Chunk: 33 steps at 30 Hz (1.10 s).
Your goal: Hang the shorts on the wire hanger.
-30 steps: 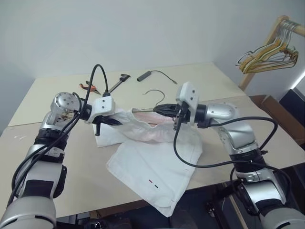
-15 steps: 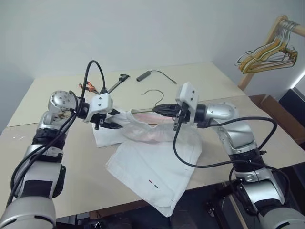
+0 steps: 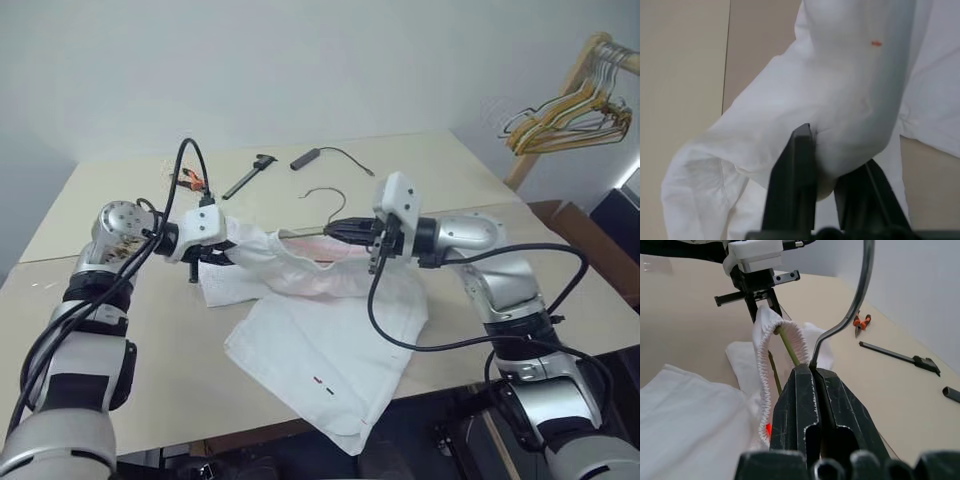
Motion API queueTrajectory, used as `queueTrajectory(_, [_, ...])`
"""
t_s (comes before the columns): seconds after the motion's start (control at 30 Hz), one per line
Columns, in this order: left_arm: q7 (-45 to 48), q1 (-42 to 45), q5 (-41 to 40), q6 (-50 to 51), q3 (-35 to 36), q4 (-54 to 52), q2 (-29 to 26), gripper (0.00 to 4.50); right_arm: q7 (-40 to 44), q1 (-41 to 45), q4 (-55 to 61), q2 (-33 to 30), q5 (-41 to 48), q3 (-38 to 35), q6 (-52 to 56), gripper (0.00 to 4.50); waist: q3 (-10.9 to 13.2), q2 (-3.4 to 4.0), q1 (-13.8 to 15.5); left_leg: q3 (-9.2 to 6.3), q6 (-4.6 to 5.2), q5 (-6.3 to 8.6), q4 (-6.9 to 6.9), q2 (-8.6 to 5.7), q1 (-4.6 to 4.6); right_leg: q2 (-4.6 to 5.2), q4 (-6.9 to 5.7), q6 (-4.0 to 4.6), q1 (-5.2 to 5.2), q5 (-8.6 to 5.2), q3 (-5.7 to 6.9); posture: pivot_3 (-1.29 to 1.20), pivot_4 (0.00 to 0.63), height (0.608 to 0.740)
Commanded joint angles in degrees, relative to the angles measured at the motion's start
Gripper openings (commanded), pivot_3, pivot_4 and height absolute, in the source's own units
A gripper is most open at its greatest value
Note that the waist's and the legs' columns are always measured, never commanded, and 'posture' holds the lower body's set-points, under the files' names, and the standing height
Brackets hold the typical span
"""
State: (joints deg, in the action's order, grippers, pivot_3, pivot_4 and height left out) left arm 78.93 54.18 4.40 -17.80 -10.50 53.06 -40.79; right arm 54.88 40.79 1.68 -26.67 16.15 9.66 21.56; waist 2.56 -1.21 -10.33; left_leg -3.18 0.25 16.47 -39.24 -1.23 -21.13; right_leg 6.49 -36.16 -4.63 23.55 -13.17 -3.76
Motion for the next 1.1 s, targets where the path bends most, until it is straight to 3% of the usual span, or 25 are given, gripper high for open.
queueTrajectory(0.03, [0.12,1.76,-0.89,-0.98,1.25,0.51,-0.25,0.01,-0.14,1.13,2.25,-0.49,1.51,-2.33,0.17,0.0,-0.01,-0.01,-0.27,0.01,0.0,0.0,0.0,0.0,0.01,0.0,0.0,0.0,0.0,0.0,-0.01,-0.1,0.002,0.74])
queueTrajectory(0.5, [-0.64,2.55,1.09,-5.15,1.73,2.92,-5.27,0.01,-0.94,0.2,-0.01,-3.41,-2.91,-1.16,-1.68,0.0,-0.01,-0.02,-0.08,0.02,-0.02,-0.01,0.0,0.01,-0.04,0.0,-0.04,0.0,0.07,0.0,-0.01,-0.09,0.004,0.74])
queueTrajectory(1.1, [-3.27,0.03,0.71,-3.68,2.03,0.85,-5.89,0.01,0.2,-1.28,0.87,-6.37,-3.29,-1.77,-0.4,0.0,-0.01,-0.02,-0.07,0.02,-0.02,-0.01,0.0,0.01,-0.04,-0.01,-0.05,0.0,0.08,0.0,-0.01,-0.1,0.012,0.74])
